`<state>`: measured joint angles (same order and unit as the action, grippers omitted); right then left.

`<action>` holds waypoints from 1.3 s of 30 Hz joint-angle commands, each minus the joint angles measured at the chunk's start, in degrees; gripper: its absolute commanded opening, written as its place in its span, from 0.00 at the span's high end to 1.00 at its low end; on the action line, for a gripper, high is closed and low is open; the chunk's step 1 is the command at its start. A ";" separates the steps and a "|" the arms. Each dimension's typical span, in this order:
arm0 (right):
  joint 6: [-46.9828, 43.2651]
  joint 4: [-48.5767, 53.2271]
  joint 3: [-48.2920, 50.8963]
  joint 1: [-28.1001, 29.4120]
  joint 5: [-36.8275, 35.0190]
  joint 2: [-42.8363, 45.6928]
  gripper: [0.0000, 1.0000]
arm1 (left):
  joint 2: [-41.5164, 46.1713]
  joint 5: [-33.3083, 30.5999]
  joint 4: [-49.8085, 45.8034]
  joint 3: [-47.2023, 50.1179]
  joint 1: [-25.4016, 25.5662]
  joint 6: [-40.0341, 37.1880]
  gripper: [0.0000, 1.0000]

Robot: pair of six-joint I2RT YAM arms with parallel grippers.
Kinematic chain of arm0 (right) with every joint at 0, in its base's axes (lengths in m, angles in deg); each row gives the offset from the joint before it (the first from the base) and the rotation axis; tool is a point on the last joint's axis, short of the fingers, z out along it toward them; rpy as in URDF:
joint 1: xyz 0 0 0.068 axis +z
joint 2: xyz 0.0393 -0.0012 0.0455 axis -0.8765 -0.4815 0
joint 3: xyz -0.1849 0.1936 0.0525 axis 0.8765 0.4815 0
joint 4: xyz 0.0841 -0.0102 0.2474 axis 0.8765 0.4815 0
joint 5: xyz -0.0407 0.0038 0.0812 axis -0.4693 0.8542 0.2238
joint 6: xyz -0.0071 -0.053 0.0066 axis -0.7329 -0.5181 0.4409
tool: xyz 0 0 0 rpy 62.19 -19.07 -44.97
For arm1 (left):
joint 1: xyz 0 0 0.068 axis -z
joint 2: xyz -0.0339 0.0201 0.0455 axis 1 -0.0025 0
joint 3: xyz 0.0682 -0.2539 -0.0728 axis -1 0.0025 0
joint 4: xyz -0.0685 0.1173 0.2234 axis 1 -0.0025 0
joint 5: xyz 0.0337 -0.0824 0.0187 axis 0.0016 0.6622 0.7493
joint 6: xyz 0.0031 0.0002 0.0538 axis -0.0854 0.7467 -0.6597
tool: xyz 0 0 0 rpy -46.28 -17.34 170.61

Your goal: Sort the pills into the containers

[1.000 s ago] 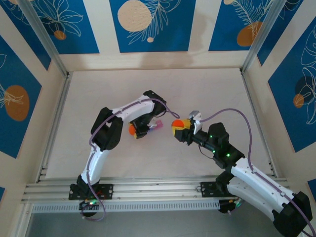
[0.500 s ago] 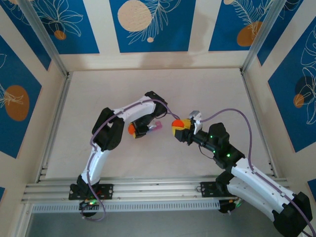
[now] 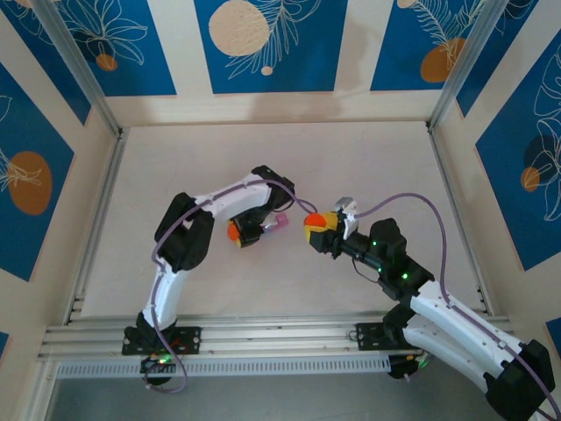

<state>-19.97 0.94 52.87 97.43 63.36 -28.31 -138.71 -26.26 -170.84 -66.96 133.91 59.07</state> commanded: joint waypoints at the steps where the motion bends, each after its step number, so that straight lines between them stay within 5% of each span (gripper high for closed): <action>1: 0.27 -1.39 0.58 0.55 0.49 -0.70 1.00 | 2.20 2.32 3.83 2.04 0.07 0.64 1.00; 39: -2.01 -3.12 0.48 2.05 -0.82 -5.63 1.00 | 17.15 3.53 19.98 18.83 -1.21 2.99 1.00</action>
<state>-20.72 -0.39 52.90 98.93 63.25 -33.54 -124.46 -23.46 -153.77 -49.67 133.21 60.67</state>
